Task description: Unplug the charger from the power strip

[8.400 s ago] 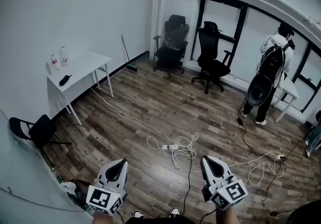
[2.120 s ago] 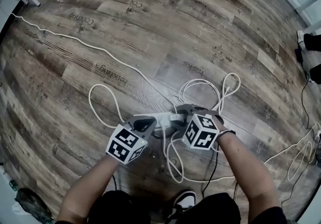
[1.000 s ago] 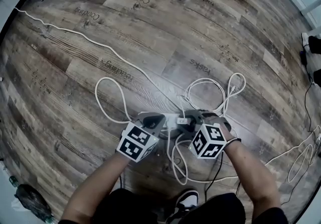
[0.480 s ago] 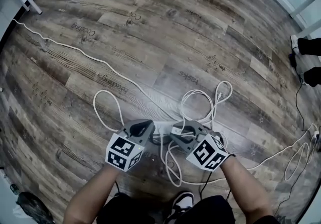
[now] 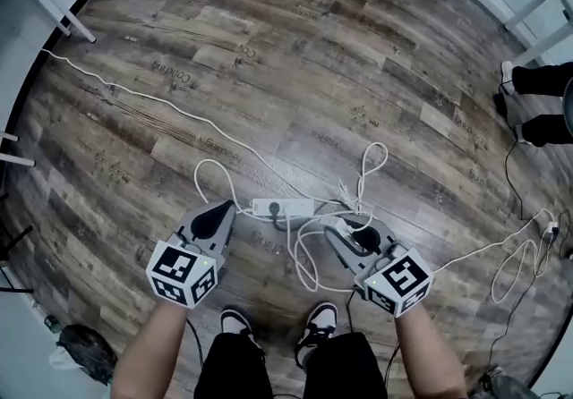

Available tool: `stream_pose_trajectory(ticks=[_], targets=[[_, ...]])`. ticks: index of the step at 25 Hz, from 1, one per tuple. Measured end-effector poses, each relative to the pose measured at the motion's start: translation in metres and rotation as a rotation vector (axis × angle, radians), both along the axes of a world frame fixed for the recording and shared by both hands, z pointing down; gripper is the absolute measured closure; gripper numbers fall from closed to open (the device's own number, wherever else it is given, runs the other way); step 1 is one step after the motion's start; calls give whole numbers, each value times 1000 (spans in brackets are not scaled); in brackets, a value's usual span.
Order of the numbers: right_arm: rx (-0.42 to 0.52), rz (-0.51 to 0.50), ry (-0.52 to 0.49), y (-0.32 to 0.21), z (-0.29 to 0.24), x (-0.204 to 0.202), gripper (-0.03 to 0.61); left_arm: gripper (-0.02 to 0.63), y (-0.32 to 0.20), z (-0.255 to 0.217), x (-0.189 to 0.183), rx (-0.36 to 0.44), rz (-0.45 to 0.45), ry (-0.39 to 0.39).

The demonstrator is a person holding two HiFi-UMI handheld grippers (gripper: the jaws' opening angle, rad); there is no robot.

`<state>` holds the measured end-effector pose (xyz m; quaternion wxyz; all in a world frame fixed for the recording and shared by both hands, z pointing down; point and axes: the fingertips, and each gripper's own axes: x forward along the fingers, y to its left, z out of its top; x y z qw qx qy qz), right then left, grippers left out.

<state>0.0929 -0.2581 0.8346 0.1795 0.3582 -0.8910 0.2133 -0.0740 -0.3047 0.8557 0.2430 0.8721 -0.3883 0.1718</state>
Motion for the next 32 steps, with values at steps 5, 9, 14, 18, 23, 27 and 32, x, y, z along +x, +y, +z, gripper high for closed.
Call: stream_pose_trajectory(ticks=[5, 9, 14, 18, 23, 27, 32], targets=[[-11, 92, -74, 32, -114, 12, 472, 595, 40, -118, -9, 42, -11, -16], [-4, 144, -104, 60, -203, 9, 472, 595, 64, -213, -18, 70, -44, -13], [14, 227, -160, 72, -316, 2, 472, 595, 88, -330, -38, 81, -103, 3], [70, 267, -196, 71, -414, 2, 472, 595, 103, -425, -54, 117, -152, 6], [181, 266, -196, 77, -532, 8, 472, 595, 122, -534, -62, 188, -194, 17], [237, 271, -207, 84, -613, 14, 472, 595, 130, -610, -54, 230, -190, 32], [289, 253, -187, 116, -699, 9, 472, 595, 156, -697, -50, 271, -172, 65]])
